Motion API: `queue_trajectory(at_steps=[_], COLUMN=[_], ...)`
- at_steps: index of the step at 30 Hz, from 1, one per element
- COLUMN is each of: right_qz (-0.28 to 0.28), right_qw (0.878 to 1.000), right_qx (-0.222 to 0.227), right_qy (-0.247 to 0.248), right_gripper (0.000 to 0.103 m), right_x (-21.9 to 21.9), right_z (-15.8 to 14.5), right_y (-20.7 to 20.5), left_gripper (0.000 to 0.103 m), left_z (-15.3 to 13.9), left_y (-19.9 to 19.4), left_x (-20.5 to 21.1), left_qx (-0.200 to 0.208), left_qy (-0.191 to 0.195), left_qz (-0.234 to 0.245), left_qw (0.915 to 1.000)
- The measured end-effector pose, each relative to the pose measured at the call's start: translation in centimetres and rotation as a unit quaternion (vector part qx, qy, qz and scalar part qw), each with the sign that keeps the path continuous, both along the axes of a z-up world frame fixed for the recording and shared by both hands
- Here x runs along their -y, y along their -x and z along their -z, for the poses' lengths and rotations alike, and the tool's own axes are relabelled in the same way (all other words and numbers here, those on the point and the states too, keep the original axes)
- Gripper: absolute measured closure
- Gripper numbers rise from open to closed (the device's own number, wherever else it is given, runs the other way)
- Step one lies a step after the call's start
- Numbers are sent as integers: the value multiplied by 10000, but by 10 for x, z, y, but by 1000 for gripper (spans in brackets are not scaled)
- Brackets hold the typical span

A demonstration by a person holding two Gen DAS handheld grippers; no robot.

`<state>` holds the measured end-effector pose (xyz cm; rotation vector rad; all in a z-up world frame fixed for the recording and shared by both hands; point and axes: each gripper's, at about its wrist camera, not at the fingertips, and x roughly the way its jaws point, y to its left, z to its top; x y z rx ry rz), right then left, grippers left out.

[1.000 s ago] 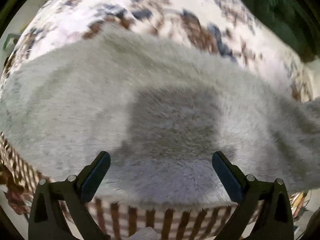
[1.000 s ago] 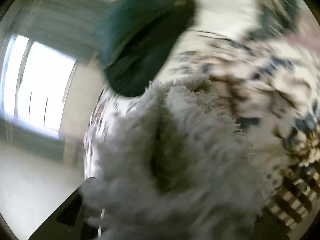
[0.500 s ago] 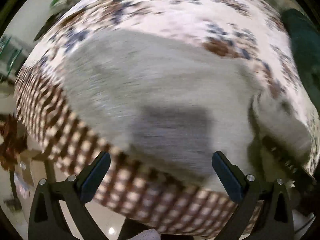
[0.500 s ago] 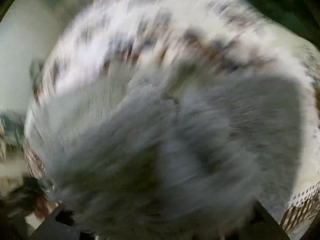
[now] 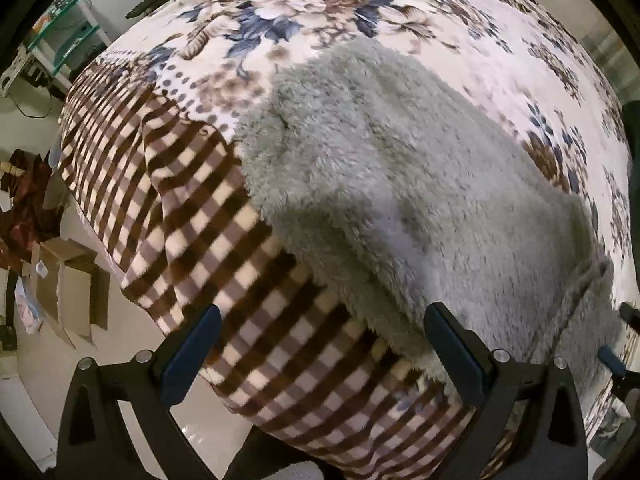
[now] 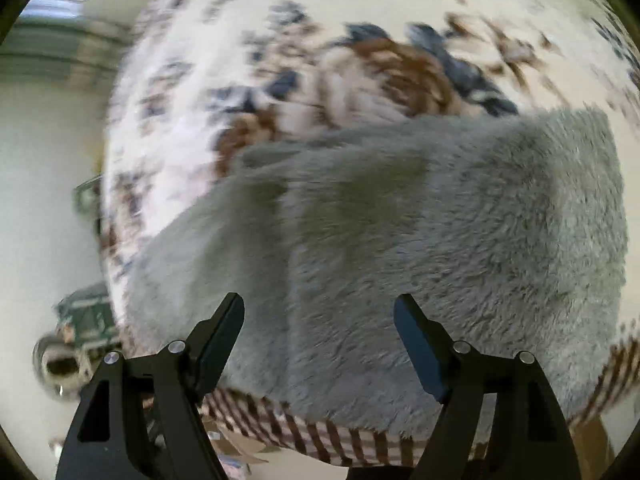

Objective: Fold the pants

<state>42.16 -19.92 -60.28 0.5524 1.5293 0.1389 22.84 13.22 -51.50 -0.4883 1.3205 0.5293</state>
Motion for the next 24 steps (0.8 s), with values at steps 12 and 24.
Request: queue_trajectory(at_steps=[12, 24], right_qz=[-1042, -1423], right_qw=[9612, 9716], right_qx=[-110, -126], right_qy=[2553, 1887], right_gripper=[79, 46], right_x=[-94, -116], right_z=[59, 57], right_y=[2, 0], left_gripper=[0, 0], left_z=[0, 4], left_y=[-13, 0], left_x=[-22, -67], left_qx=[-18, 522], left_qy=[-698, 197], left_qz=[81, -747], left_qw=[9975, 9956])
